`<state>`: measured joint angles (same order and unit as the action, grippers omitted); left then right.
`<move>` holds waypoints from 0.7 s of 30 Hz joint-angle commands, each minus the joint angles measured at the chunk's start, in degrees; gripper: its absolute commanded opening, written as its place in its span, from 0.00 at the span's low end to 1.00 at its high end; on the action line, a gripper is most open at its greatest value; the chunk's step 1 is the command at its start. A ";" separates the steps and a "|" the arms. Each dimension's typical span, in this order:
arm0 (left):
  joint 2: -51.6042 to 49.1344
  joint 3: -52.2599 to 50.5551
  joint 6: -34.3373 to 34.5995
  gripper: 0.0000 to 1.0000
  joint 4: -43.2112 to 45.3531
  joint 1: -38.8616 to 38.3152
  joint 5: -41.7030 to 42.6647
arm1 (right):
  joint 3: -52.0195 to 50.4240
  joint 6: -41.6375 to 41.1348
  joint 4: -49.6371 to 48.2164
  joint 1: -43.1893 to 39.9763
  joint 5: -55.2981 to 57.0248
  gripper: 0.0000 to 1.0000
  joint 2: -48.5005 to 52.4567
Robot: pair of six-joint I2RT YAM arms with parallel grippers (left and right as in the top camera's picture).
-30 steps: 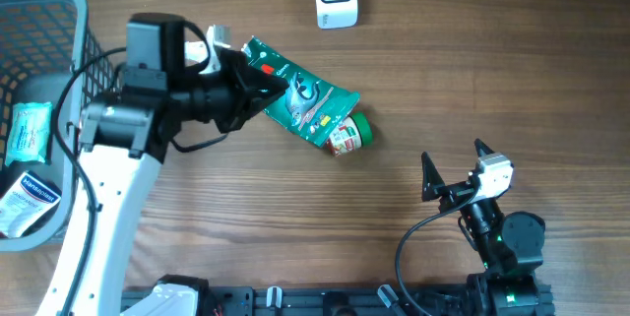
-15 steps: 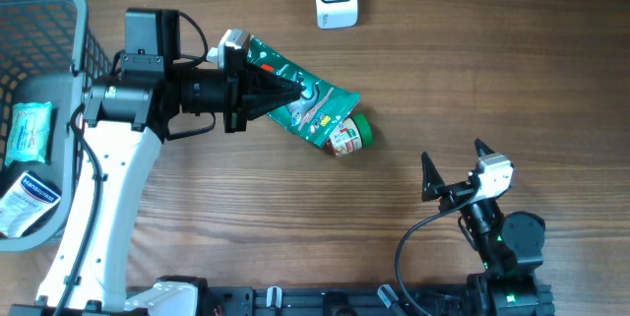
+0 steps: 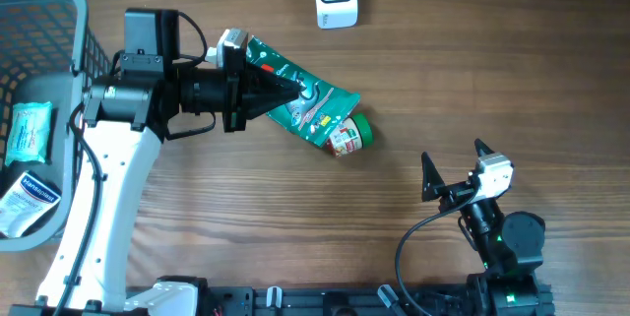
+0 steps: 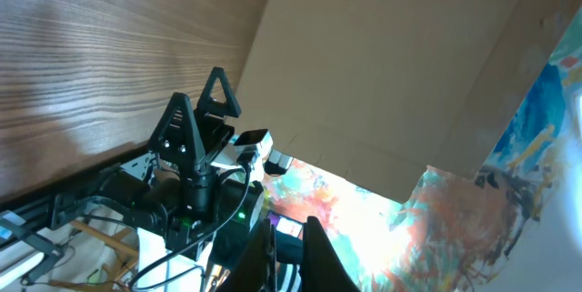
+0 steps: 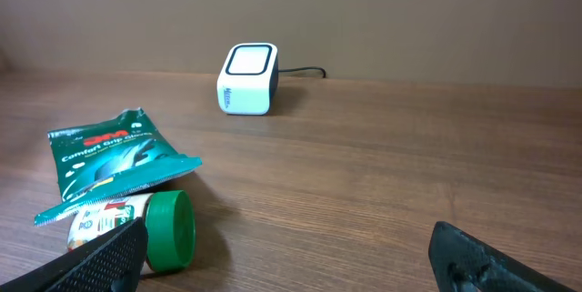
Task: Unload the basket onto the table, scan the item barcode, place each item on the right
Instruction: 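Carry the gloves pack out and release it beside the jar, then reach the left gripper into the basket toward the white Hansaplast box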
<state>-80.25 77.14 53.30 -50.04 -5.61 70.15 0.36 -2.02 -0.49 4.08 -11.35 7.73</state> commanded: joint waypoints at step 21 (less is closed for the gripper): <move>27.21 12.46 -6.60 0.14 -2.89 0.26 -111.82 | -0.07 0.39 -0.33 -0.20 0.24 1.00 -0.04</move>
<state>-52.69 89.58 48.49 -53.32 -5.50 -20.25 0.36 -2.02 -0.47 4.08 -11.35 7.73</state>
